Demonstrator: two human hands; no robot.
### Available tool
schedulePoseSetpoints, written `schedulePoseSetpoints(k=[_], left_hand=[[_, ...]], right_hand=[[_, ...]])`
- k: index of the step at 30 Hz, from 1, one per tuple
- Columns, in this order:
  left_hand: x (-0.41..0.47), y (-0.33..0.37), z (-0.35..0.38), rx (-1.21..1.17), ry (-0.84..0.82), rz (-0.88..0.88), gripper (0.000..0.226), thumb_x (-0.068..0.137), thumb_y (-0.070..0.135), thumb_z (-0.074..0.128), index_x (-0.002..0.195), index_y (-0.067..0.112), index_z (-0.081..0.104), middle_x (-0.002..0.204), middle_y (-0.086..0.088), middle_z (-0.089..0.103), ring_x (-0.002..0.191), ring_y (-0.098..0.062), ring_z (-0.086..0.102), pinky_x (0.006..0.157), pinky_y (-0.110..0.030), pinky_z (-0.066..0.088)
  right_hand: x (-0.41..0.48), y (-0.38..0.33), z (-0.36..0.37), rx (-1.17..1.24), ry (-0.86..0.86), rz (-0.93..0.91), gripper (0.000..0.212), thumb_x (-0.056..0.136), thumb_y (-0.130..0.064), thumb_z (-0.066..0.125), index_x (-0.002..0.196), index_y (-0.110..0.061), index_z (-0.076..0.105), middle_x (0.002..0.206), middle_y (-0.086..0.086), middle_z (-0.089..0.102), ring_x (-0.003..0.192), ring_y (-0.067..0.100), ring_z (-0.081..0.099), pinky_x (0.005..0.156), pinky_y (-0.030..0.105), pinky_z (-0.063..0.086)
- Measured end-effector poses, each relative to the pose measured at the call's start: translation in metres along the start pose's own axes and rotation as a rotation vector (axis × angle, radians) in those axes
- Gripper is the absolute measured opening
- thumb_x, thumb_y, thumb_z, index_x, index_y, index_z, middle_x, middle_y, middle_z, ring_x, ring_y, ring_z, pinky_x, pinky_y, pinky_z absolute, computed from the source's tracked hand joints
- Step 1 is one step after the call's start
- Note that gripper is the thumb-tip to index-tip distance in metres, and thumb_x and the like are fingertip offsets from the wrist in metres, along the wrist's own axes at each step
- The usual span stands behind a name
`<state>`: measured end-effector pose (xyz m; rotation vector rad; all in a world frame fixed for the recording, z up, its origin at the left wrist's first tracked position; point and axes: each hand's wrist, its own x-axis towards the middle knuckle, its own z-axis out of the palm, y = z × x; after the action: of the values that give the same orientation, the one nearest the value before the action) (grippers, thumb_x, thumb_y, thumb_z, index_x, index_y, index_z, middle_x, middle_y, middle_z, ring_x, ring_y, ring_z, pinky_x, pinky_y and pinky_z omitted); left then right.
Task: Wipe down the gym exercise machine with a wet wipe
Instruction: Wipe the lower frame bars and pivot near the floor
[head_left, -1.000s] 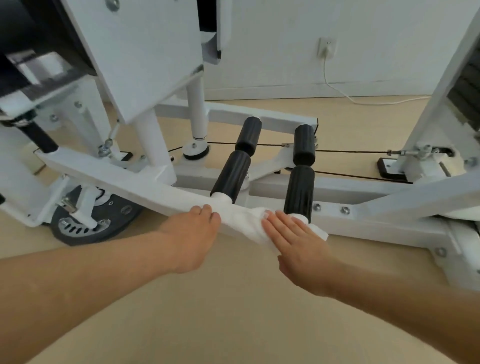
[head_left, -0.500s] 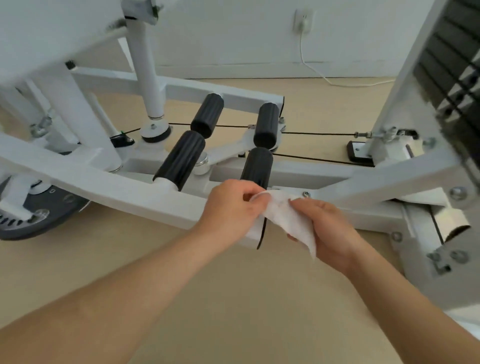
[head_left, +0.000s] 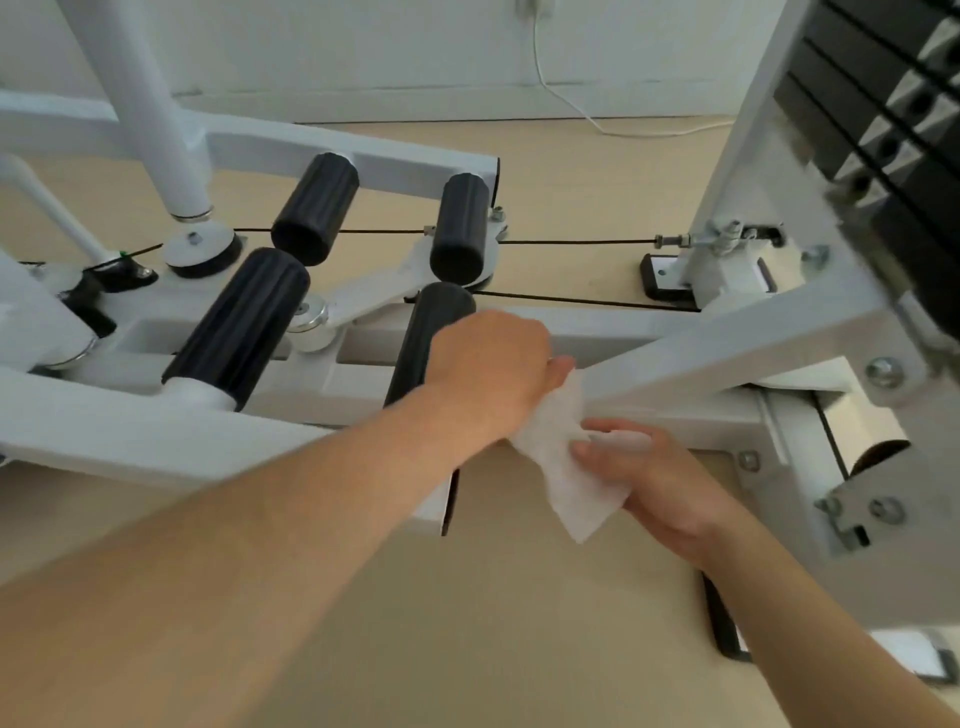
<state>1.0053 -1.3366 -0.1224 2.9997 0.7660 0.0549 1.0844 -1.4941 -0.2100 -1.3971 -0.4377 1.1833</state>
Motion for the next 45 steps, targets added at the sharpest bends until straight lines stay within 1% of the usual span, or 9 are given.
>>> schedulePoseSetpoints(k=[7,12,18,23,25,30,36,41,45], left_hand=[[0.034,-0.011,-0.003,-0.026,0.145,-0.039,0.026,0.096,0.025,0.051,0.12,0.016,0.052,0.11,-0.006,0.053,0.099,-0.024,0.056,0.077,-0.037,0.051],[0.012,0.018,0.05,0.26,-0.51,0.006,0.051,0.094,0.015,0.051,0.143,0.007,0.035,0.142,-0.013,0.039,0.132,-0.031,0.039,0.088,-0.04,0.042],[0.007,0.021,0.076,0.367,-0.639,-0.08,0.082,0.094,0.019,0.049,0.152,0.001,-0.006,0.16,-0.017,-0.004,0.147,-0.033,0.008,0.107,-0.048,0.032],[-0.002,0.02,0.064,0.575,-0.588,-0.029,0.064,0.102,0.021,0.036,0.15,-0.004,0.001,0.158,-0.02,0.01,0.14,-0.031,0.028,0.104,-0.04,0.036],[-0.009,0.022,0.053,0.711,-0.527,0.132,0.057,0.103,0.015,0.036,0.149,-0.007,0.011,0.152,-0.02,0.026,0.132,-0.033,0.038,0.099,-0.041,0.038],[-0.007,0.005,0.032,0.831,-0.449,0.308,0.044,0.098,0.021,0.05,0.139,0.004,0.045,0.143,-0.016,0.043,0.126,-0.031,0.042,0.101,-0.04,0.033],[0.013,0.001,0.052,0.656,-0.491,0.166,0.079,0.095,0.027,0.05,0.152,0.0,0.004,0.152,-0.017,0.029,0.135,-0.033,0.035,0.105,-0.043,0.034],[0.016,0.007,0.059,0.558,-0.571,0.128,0.074,0.088,0.02,0.057,0.149,0.004,0.018,0.145,-0.013,0.034,0.13,-0.031,0.038,0.079,-0.039,0.034],[0.011,0.008,0.058,0.585,-0.58,0.136,0.07,0.089,0.021,0.056,0.149,0.006,0.023,0.148,-0.011,0.033,0.133,-0.029,0.036,0.086,-0.039,0.037]], right_hand=[[0.058,0.014,0.045,0.242,0.426,0.072,0.005,0.094,-0.012,0.06,0.096,-0.011,0.065,0.088,0.003,0.069,0.077,0.014,0.064,0.064,0.024,0.053],[0.068,0.016,0.057,0.287,0.464,0.101,0.001,0.081,-0.01,0.062,0.082,-0.011,0.062,0.071,0.008,0.057,0.068,0.02,0.049,0.06,0.029,0.042],[0.036,0.015,0.028,-0.838,0.664,-0.258,0.044,0.085,-0.009,0.054,0.129,-0.015,0.054,0.118,0.001,0.058,0.106,0.019,0.056,0.09,0.034,0.046],[0.072,-0.002,0.034,-1.541,0.202,-0.347,0.064,0.095,-0.038,0.005,0.156,-0.019,0.012,0.164,0.004,0.006,0.151,0.02,0.001,0.119,0.05,0.001],[0.088,-0.001,0.032,-1.801,0.104,-0.254,0.065,0.101,-0.041,0.02,0.156,-0.015,-0.004,0.164,0.006,-0.009,0.15,0.022,-0.013,0.117,0.056,-0.009],[0.108,0.017,0.054,-1.846,0.16,-0.198,0.077,0.101,-0.035,0.034,0.152,-0.002,-0.014,0.162,0.017,-0.011,0.149,0.031,-0.015,0.117,0.051,-0.012],[0.076,0.015,0.013,-2.085,0.134,-0.414,0.062,0.097,-0.028,0.015,0.155,-0.006,0.012,0.161,0.02,0.015,0.146,0.038,0.021,0.118,0.053,0.011],[0.049,-0.01,-0.003,-2.24,0.186,-0.102,0.063,0.103,-0.026,0.022,0.152,0.002,-0.004,0.16,0.025,-0.004,0.15,0.038,-0.001,0.116,0.059,-0.003],[0.064,-0.003,0.012,-2.217,0.212,-0.057,0.065,0.101,-0.026,0.025,0.151,0.007,0.0,0.159,0.028,-0.001,0.149,0.041,0.0,0.116,0.058,-0.003]])
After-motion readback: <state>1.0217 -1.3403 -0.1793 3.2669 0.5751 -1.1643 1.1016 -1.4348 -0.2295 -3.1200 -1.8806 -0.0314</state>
